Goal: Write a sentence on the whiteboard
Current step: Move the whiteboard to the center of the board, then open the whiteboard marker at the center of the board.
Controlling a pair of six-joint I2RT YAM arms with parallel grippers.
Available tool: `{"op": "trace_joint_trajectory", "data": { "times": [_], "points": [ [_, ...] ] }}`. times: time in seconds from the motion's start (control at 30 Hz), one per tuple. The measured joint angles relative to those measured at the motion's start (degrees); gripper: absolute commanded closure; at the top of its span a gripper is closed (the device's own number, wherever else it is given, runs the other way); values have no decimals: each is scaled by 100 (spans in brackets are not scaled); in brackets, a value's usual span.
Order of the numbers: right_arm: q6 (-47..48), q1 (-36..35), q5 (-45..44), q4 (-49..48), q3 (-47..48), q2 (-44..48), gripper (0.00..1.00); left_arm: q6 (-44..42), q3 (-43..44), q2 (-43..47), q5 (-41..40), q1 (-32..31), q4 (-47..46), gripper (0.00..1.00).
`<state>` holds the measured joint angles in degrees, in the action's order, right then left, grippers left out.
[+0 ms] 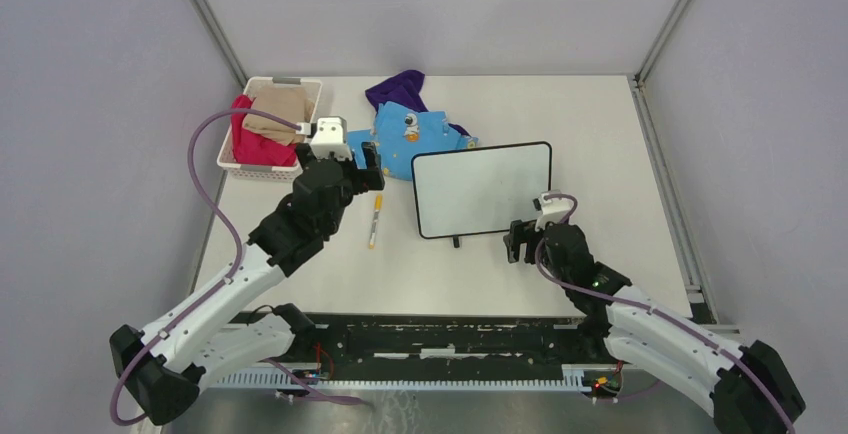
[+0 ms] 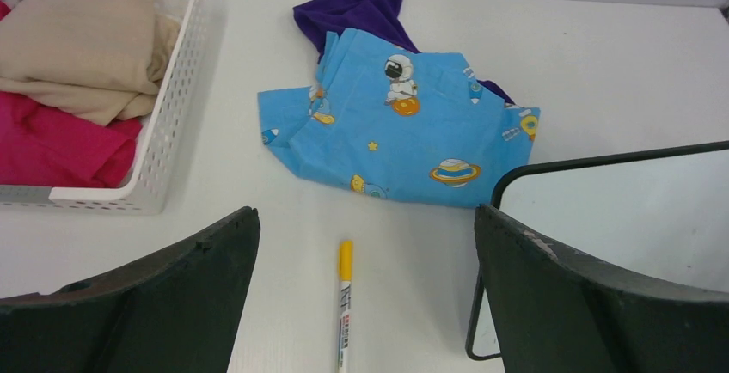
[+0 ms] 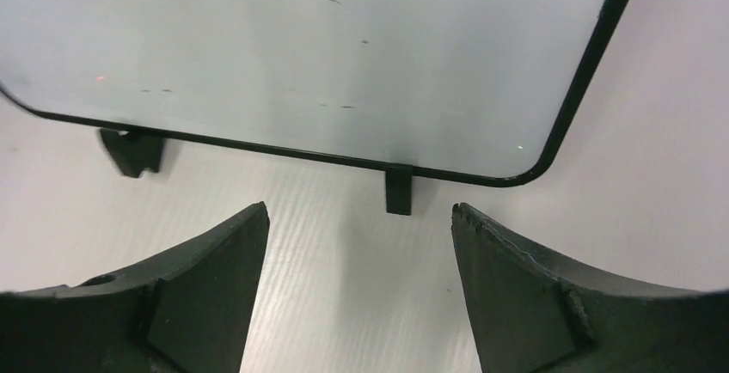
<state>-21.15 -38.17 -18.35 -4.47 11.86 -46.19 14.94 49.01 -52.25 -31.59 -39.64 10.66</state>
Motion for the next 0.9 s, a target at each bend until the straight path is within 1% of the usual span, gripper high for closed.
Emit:
{"op": "trace_joint_trajectory", "data": {
  "times": [0.17,0.23,0.3,0.37,0.47,0.57,0.63,0.73,0.9],
  "points": [
    [157,0,426,693,125,1110,16,9,13,-313,-610,0,26,0],
    [188,0,457,905,131,1499,16,155,153,-695,-855,2,286,0],
    [214,0,420,1078,131,1845,16,348,387,-1134,-857,66,658,0],
    [225,0,326,1207,131,2144,15,549,581,-1523,-616,219,953,0],
    [225,0,221,1331,136,2487,15,793,610,-1823,153,804,1346,0],
    [315,4,291,1495,256,2564,15,929,603,-1998,828,1397,1615,0],
    [422,4,415,1604,400,2524,15,944,603,-2124,1147,1528,1714,1],
    [610,4,629,1644,619,2448,15,942,647,-2479,1615,1530,1829,4],
    [820,4,935,1644,732,2428,16,935,905,-3292,2013,1512,2004,10]
  ]
}}
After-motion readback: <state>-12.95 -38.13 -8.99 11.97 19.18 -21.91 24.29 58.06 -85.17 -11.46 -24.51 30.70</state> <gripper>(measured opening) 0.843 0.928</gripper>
